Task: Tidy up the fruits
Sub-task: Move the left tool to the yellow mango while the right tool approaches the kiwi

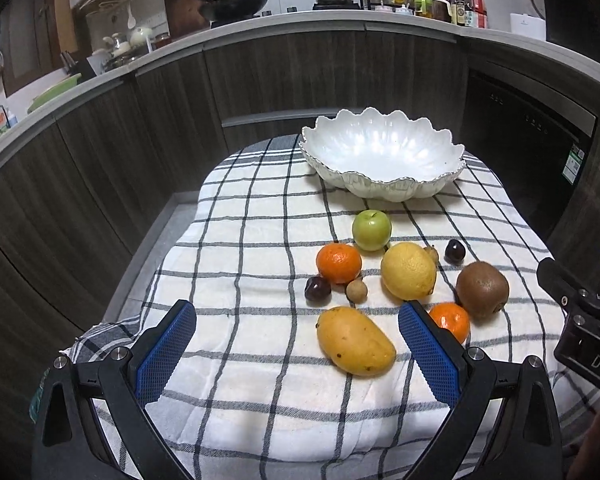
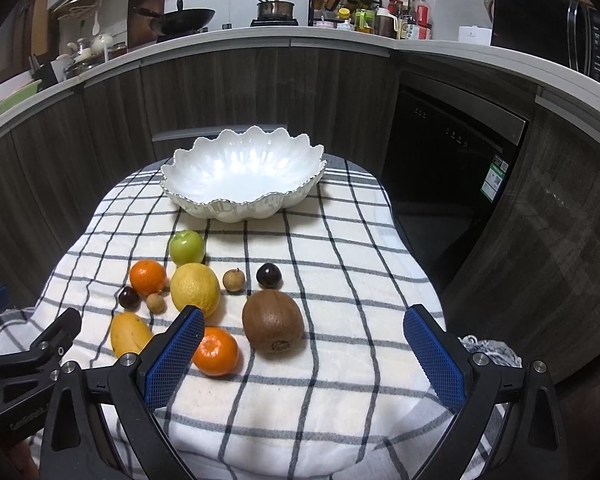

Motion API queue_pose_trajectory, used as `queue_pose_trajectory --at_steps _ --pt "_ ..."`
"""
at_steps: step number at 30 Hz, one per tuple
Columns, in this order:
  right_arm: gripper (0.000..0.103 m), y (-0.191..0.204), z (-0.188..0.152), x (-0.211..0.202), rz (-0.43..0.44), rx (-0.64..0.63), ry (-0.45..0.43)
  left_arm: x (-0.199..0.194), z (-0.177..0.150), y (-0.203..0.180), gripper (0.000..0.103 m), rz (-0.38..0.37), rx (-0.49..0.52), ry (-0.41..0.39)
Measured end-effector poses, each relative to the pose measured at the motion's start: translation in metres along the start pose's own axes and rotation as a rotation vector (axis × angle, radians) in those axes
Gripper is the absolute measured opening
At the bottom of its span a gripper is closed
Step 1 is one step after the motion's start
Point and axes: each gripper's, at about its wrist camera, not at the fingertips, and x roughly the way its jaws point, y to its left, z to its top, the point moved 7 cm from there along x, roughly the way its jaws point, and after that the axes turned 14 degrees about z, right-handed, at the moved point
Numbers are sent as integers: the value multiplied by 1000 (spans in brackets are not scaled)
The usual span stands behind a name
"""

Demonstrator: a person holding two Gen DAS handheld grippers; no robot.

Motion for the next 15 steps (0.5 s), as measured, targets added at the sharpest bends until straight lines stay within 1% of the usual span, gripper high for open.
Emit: queue_pose_trajectory --at_steps 8,15 --pt "101 -5 12 22 7 5 36 26 0 -9 103 1 -19 88" --pt "101 -8 10 44 17 5 83 46 -3 -21 103 0 -37 159"
